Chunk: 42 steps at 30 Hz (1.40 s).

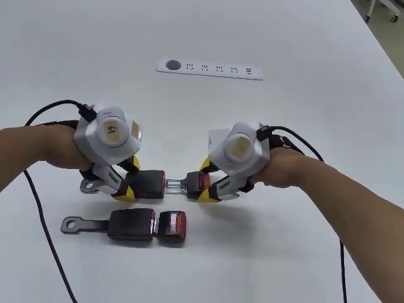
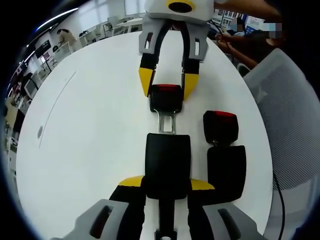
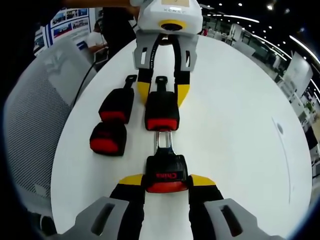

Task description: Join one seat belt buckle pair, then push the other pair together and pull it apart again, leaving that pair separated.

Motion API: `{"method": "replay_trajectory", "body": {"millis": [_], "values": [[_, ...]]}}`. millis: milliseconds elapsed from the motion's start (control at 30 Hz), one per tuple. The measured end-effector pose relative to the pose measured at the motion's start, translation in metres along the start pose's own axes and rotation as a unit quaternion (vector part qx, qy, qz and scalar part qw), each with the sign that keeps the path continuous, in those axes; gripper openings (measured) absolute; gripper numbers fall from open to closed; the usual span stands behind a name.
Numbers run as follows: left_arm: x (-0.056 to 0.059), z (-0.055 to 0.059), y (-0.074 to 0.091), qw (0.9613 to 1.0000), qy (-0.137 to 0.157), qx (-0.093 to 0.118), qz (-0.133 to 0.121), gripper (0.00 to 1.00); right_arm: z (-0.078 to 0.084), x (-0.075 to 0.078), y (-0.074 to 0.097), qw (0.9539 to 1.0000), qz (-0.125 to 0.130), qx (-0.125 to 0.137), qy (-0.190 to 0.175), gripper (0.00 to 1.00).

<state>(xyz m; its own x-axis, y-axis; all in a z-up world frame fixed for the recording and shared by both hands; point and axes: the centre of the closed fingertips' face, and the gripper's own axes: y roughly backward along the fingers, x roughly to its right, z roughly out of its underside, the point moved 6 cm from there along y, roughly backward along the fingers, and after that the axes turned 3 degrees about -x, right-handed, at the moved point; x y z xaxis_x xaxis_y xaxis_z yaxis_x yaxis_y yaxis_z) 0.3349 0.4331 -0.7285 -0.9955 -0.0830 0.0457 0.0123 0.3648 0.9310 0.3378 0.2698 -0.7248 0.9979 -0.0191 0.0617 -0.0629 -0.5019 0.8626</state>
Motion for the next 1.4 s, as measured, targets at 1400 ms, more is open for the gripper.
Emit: {"method": "replay_trajectory", "body": {"millis": [1400], "values": [[0.000, 0.001, 0.002, 1.0000, -0.003, 0.003, -0.005, 0.33, 0.034, -0.002, 0.020, 0.9997, 0.002, -0.023, 0.008, 0.32]]}}
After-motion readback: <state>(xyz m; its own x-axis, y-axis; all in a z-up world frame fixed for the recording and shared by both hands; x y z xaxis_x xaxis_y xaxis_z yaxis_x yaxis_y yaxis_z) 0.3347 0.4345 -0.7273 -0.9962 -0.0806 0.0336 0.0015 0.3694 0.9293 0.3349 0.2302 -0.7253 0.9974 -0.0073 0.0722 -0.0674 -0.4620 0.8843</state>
